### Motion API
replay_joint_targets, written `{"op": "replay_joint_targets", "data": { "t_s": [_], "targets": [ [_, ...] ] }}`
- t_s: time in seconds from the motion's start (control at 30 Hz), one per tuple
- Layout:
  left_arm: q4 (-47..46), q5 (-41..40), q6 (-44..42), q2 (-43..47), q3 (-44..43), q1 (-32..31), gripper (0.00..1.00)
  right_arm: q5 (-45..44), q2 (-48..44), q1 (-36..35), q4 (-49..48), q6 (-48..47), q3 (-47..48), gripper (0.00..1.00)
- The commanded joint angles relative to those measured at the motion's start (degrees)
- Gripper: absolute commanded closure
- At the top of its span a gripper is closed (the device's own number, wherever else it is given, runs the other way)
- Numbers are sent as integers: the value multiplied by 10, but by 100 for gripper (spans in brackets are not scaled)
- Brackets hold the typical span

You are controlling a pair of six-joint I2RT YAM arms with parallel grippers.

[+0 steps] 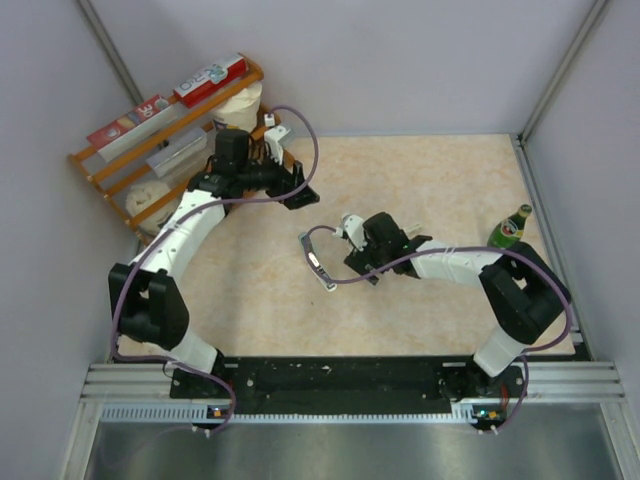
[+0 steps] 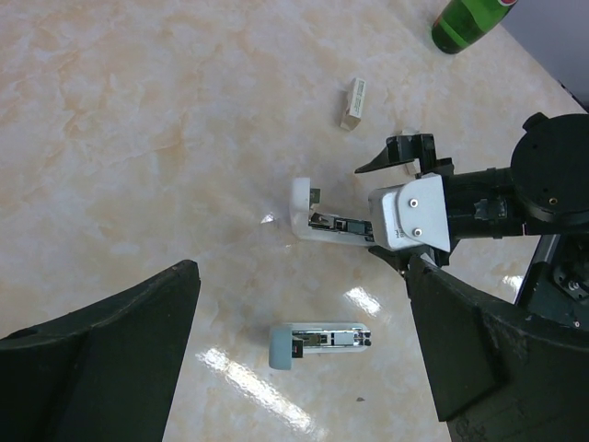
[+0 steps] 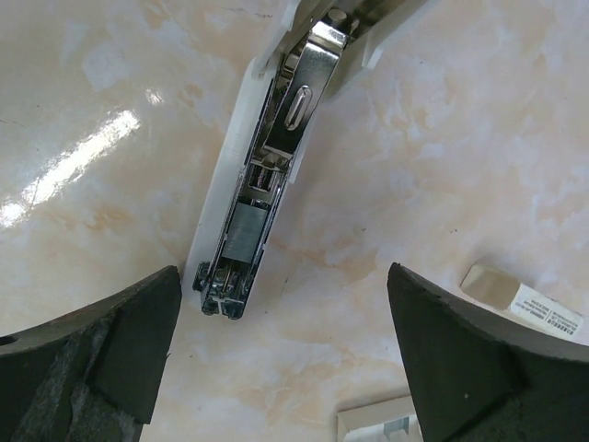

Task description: Load the staples into the stapler

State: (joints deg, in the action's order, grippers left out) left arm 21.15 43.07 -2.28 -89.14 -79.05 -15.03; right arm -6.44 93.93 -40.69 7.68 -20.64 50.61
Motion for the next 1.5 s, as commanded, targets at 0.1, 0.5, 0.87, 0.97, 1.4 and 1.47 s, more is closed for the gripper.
{"op": "replay_joint_targets", "data": {
  "t_s": [0.1,0.5,0.87,0.97,1.4,1.47],
  "targets": [
    [-5,19,18,-57,-66,-4,1,27,-12,31,-14,-2,18,10],
    [-45,20,58,-125,-96,-23,1,144,-68,61,1,-6,2,12],
    [-129,26,148,-138,-35,-36,1,202,-111,81,-42,8,-12,39],
    [-139,31,160,-153,-30,-40,1,188,-85,81,-41,7,-9,39],
    [-154,46,185,-199,-29,-62,9,151,-37,82,2,3,19,44],
    [-157,45,185,-198,-23,-67,11,149,-29,82,5,2,20,45]
  ]
}}
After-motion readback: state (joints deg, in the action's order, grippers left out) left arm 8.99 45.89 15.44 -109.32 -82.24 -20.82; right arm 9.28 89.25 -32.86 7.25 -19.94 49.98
